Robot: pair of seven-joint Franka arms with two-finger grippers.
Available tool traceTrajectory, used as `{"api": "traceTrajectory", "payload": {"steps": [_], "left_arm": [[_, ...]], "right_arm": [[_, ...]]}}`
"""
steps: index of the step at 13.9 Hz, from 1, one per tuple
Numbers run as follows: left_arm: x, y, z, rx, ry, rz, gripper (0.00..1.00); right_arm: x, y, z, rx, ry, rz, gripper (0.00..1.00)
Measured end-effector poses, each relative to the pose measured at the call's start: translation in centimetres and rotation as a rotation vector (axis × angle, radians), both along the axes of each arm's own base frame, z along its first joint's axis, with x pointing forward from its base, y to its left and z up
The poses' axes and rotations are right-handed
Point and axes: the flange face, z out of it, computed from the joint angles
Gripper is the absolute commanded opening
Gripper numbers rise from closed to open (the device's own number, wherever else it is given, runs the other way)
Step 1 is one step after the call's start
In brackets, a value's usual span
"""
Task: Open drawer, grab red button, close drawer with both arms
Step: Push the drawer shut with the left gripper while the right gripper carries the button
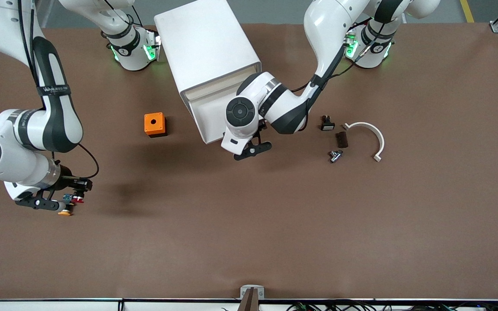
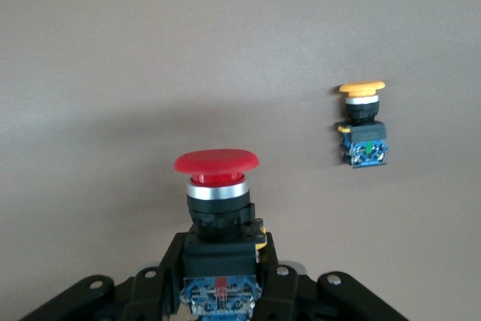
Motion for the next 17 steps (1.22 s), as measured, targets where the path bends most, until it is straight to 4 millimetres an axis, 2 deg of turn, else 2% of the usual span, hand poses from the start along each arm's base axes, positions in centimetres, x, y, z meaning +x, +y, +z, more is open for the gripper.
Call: {"api": "traceTrajectory", "payload": {"steps": [8, 17], "left_arm": [[-4.6, -2.3, -2.4, -0.033, 0.131, 0.009, 0.99], [-7.3, -4.1, -2.6, -0.087, 0.218, 0.031, 0.99]], "right_arm": [[0.9, -1.6, -7.0, -0.025, -0.033, 0.003, 0.01], [-0.1, -1.9, -10.6, -0.034, -0.052, 0.016, 0.01]]}}
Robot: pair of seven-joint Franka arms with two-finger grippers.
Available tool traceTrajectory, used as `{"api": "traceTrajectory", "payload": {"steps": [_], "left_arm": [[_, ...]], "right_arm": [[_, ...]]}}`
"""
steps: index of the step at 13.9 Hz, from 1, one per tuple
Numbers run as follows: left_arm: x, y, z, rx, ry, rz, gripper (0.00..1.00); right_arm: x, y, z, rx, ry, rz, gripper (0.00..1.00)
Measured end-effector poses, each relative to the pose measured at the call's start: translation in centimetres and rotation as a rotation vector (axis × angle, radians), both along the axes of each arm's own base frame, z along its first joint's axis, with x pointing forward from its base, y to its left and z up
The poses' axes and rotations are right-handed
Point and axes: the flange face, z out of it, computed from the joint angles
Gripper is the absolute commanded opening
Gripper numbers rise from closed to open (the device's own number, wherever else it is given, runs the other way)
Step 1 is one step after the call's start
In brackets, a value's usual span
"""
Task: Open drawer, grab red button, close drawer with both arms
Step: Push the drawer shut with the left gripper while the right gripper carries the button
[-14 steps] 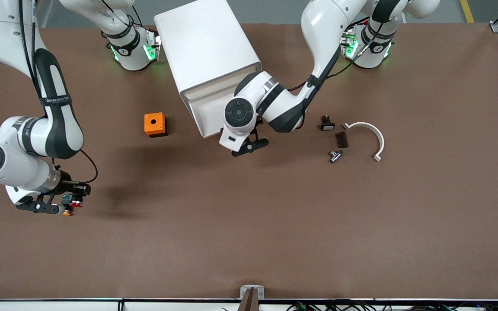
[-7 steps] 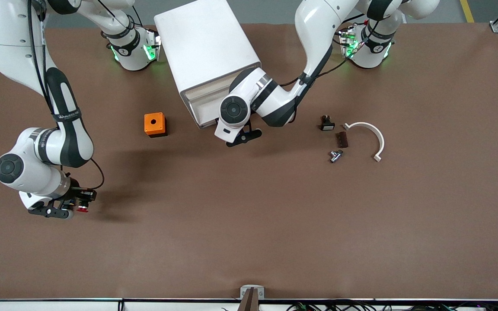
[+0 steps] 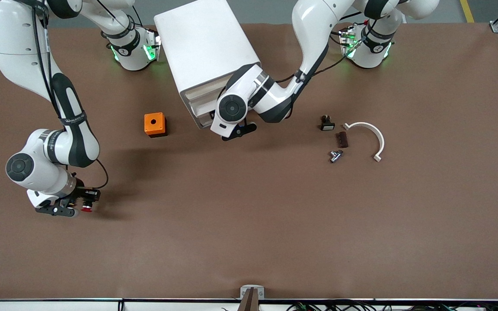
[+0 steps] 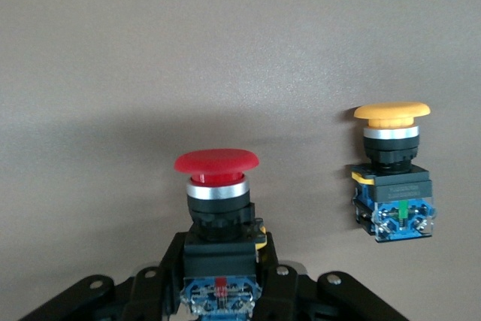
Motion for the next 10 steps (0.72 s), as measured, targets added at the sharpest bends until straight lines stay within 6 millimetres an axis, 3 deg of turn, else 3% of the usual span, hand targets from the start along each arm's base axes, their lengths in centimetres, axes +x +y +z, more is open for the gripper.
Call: {"api": "traceTrajectory", "payload": {"steps": [3, 10], "left_arm": [[-1.1, -0.5, -0.4, 0.001, 0.017, -0.007, 0.99], [-1.5, -0.8, -0.4, -0.029, 0.067, 0.027, 0.99]], "right_arm": [[-0.2, 0.1, -0.6, 0.000, 0.005, 0.002, 0.02], [-0.3, 0.9, -1.6, 0.006, 0.015, 0.014, 0.02]]}}
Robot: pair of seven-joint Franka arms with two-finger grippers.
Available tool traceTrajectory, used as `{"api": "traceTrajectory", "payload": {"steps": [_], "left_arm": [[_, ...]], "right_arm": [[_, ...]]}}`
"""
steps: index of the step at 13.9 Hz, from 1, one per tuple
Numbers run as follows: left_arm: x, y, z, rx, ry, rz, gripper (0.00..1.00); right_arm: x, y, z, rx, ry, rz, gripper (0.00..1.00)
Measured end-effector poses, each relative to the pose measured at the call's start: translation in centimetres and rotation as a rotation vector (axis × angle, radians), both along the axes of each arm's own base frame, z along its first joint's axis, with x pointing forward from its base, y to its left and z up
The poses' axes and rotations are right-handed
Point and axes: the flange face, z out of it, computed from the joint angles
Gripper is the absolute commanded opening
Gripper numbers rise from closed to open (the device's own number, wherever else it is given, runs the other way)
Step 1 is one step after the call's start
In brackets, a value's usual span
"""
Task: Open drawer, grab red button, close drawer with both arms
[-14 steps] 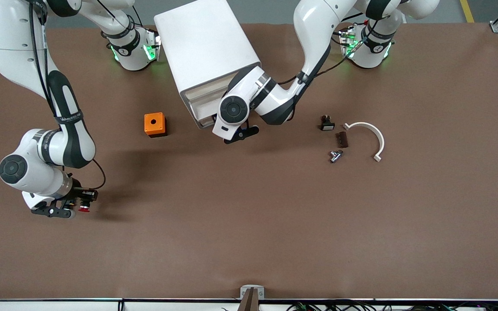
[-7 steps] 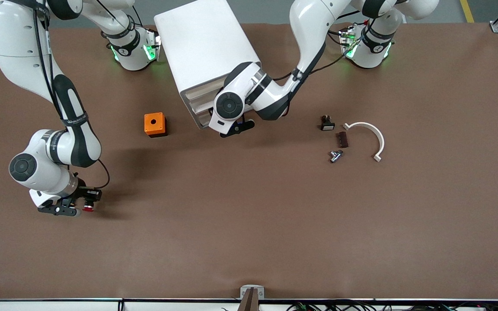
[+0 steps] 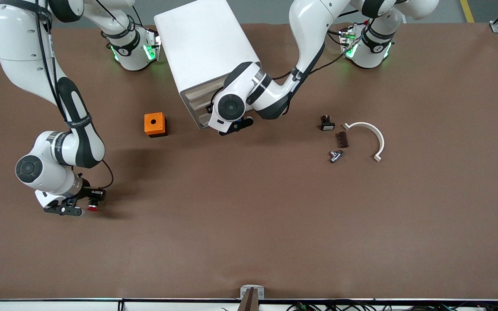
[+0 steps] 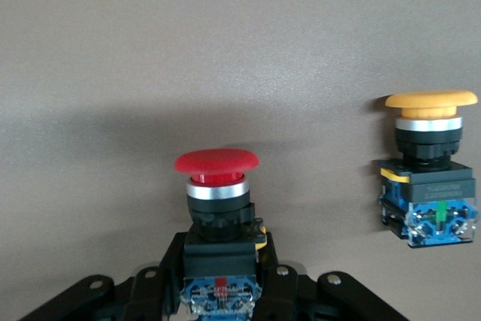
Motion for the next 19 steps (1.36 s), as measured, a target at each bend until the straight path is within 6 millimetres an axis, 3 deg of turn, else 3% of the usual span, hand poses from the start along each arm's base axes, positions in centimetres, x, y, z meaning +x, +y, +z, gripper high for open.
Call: {"api": "traceTrajectory", "payload": {"steps": [7, 9, 12, 13, 14, 15, 19], "left_arm": [[0.7, 0.3, 0.2, -0.004, -0.007, 0.012, 0.99], [2.2, 1.1, 0.8, -0.012, -0.020, 0.037, 0.99], [6.1, 3.6, 3.4, -0.040, -0.047, 0.103, 0.99], [7.6, 4.7, 4.6, -0.051, -0.058, 0.128, 0.99], [9.0, 5.9, 5.6, -0.061, -0.067, 0.152, 0.99], [10.8, 7.5, 7.1, -0.074, -0.081, 0.185, 0.99], [15.5, 12.6, 10.2, -0.070, -0.145, 0.253, 0.99]], "right_arm": [[0.1, -0.2, -0.1, -0.002, -0.013, -0.002, 0.04], [0.1, -0.2, -0.1, -0.002, -0.016, -0.002, 0.04], [0.2, -0.3, -0.1, -0.002, -0.018, -0.004, 0.04], [0.2, -0.4, -0.1, -0.003, -0.019, -0.004, 0.12], [0.2, -0.5, -0.1, -0.003, -0.021, -0.005, 0.36], [0.2, -0.5, -0.1, -0.003, -0.025, -0.006, 0.99], [0.4, -0.6, 0.0, -0.004, -0.034, -0.005, 1.00]]}}
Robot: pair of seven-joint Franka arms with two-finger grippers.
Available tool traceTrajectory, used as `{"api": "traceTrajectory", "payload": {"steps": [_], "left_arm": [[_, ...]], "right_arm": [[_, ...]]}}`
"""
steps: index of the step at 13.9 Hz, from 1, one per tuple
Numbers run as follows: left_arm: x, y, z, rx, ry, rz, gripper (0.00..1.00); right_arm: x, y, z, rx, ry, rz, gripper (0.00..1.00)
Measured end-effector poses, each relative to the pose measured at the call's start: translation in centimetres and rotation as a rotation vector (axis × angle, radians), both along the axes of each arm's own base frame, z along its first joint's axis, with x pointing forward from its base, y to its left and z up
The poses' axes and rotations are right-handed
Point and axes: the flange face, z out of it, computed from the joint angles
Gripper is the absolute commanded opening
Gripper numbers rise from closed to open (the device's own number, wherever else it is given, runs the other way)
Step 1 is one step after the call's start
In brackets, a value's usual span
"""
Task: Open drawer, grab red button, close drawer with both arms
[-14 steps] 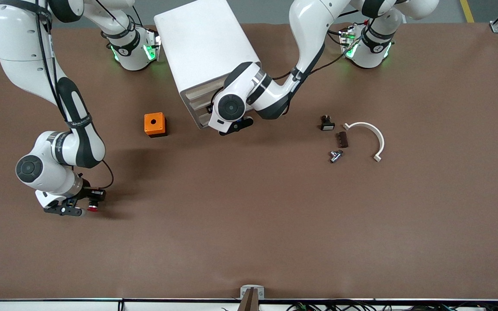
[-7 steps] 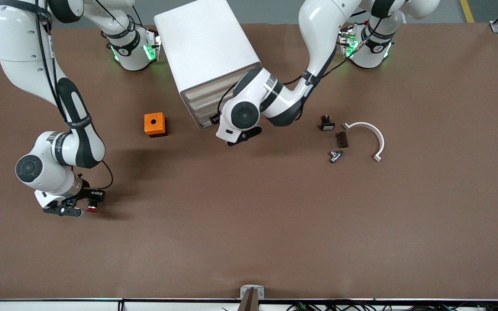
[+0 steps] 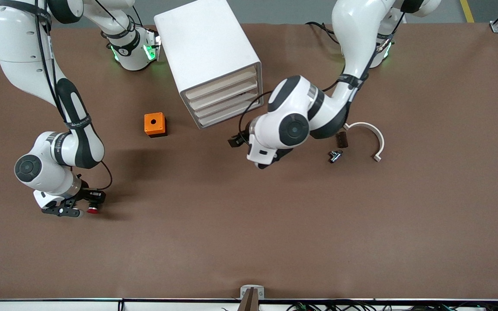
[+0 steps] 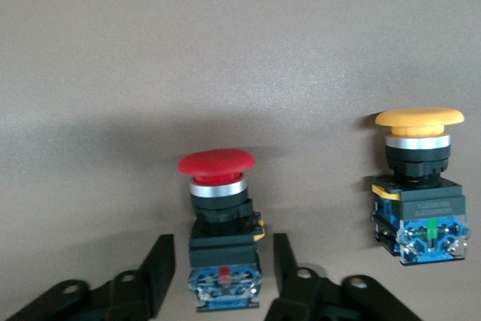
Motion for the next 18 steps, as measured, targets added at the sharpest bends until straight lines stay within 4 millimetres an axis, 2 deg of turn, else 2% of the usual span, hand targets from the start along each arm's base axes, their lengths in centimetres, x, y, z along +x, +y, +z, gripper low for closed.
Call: {"api": "traceTrajectory", "payload": {"steps": [6, 9, 11, 13, 16, 18], "left_arm": [[3.2, 4.8, 1.5, 0.093, -0.076, 0.009, 0.99], [5.7, 9.0, 3.9, 0.092, -0.102, 0.070, 0.99], [7.3, 12.8, 6.2, 0.097, -0.123, 0.091, 0.99], [8.3, 17.2, 8.9, 0.106, -0.150, 0.039, 0.99], [8.4, 24.0, 13.3, 0.133, -0.177, -0.084, 0.99], [8.1, 28.2, 15.6, 0.144, -0.185, -0.164, 0.99]], "right_arm": [[0.3, 0.0, 0.4, 0.000, -0.005, 0.003, 1.00], [0.5, 0.1, 2.1, 0.008, 0.027, 0.002, 1.00], [0.5, 0.2, 4.8, 0.019, 0.058, 0.001, 1.00], [0.0, 0.3, 8.2, 0.033, 0.091, -0.001, 1.00], [-0.9, 0.5, 14.4, 0.056, 0.145, -0.002, 1.00], [-1.5, 0.7, 18.7, 0.067, 0.149, 0.000, 1.00]]}}
